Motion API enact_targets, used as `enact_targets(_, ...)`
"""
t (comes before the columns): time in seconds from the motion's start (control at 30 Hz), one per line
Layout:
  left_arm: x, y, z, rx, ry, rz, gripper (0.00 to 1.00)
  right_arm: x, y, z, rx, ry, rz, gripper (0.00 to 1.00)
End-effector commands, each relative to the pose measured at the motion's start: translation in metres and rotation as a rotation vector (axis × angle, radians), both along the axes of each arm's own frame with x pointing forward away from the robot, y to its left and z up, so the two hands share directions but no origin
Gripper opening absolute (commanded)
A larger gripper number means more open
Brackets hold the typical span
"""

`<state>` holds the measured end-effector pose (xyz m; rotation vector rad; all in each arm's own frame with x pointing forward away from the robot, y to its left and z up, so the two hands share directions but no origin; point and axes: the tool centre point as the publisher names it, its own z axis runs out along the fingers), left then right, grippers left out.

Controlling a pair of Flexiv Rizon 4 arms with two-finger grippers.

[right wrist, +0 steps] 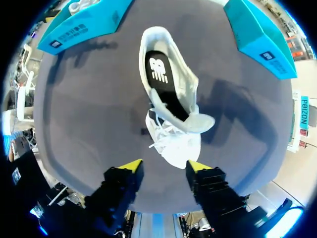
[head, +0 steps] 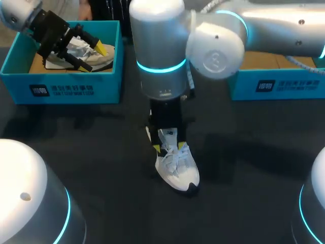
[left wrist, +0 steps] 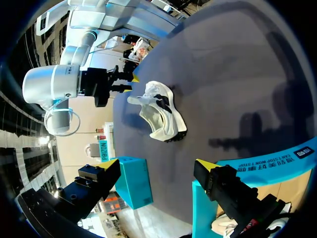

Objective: Take the shoe out of the shoebox, open the shoe tongue, remove and reinsert the insole, then place the shoe into the shoebox

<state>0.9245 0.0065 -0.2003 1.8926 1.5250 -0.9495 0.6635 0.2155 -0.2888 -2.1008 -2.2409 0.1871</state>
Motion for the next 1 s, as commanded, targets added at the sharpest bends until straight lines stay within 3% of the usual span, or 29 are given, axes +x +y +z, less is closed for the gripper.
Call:
enact_targets(0.03, -0.001, 0.0, 0.0, 0.003, -0.002, 0.001, 1.0, -0.003, -0.003, -0.014, 0.018, 0.005, -0.005, 0.47)
enact_targets(0.53, -0.001, 0.0, 0.0, 0.003, -0.002, 0.001, 1.0, 0.028, -0.025, -0.018, 0.02, 0.029, 0.054, 0.46)
enact_targets(1.0, -0.001, 0.0, 0.0, 0.003, -0.002, 0.001, 1.0, 0.07, -0.022, -0.021, 0.028, 0.03, 0.158, 0.33)
